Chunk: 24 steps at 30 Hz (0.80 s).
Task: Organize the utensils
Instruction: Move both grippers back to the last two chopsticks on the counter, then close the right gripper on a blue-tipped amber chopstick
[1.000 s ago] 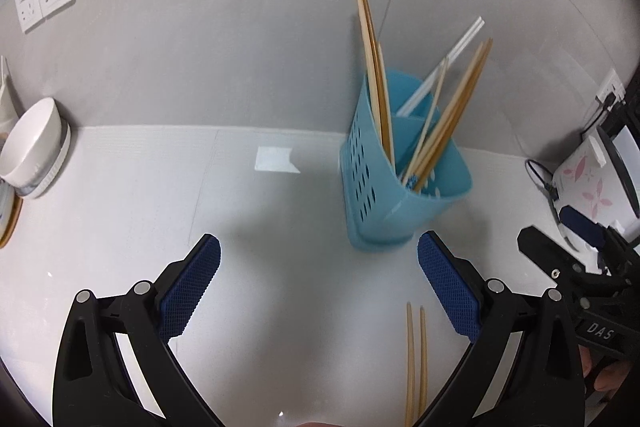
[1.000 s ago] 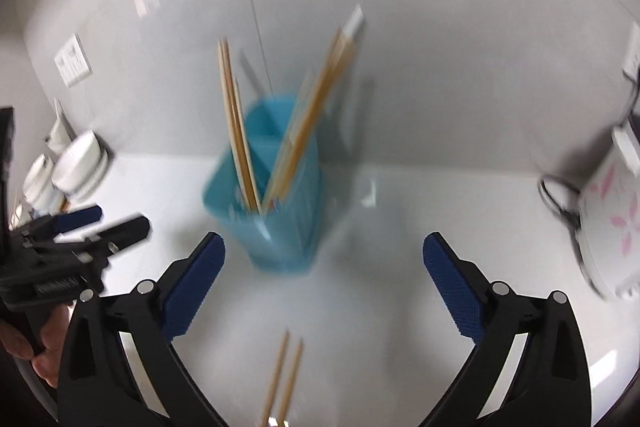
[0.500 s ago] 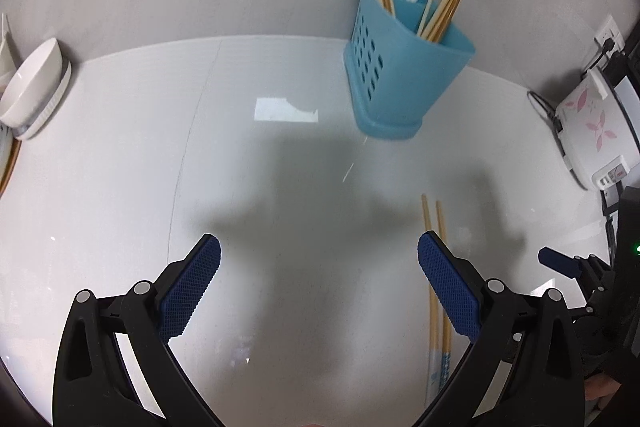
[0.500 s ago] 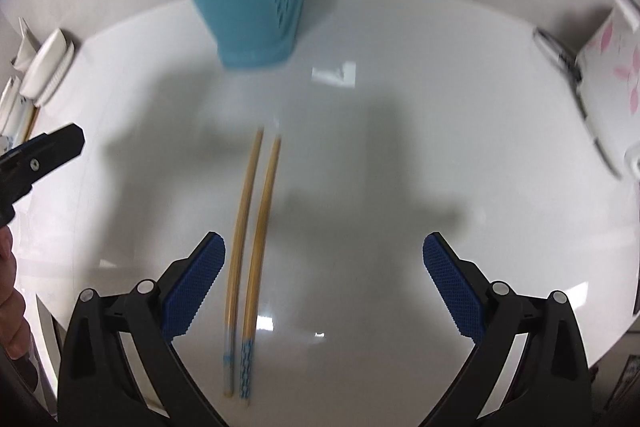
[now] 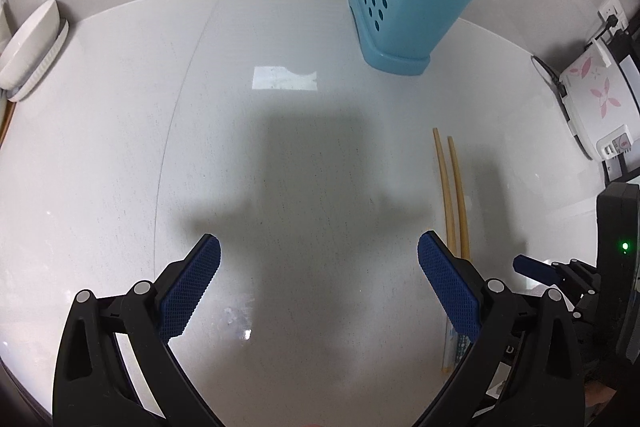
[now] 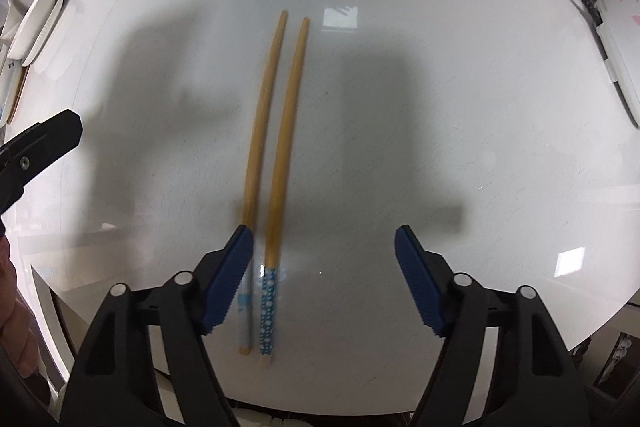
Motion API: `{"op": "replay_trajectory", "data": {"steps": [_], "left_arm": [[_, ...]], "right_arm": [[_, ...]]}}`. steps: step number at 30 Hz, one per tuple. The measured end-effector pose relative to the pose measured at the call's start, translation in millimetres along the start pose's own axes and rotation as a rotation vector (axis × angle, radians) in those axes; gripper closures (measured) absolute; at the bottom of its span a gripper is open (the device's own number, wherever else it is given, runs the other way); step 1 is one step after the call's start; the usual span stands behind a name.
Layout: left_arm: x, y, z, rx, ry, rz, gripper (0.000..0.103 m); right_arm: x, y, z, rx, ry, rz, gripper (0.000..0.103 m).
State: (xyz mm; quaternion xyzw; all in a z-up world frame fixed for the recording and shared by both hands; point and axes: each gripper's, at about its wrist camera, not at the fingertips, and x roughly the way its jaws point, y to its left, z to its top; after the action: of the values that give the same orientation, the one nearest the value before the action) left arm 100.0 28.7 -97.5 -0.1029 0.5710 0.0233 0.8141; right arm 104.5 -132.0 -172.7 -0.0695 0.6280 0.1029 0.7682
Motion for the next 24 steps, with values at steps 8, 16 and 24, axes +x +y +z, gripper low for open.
{"op": "replay_trajectory", "data": {"steps": [8, 16, 24], "left_arm": [[-0.3, 0.4, -7.2, -0.005, 0.014, -0.003, 0.006], [0.3, -0.8, -7.9, -0.011, 0.029, -0.008, 0.006], [4.8, -6.5, -13.0, -0.005, 0.056, -0.007, 0.006]], "right_arm": [[5.6, 10.9, 3.6, 0.001, 0.045, -0.003, 0.052], [12.9, 13.5, 0.0, 0.007, 0.085, -0.019, 0.075], [12.1, 6.8, -0.7, 0.026, 0.084, -0.022, 0.096]]}}
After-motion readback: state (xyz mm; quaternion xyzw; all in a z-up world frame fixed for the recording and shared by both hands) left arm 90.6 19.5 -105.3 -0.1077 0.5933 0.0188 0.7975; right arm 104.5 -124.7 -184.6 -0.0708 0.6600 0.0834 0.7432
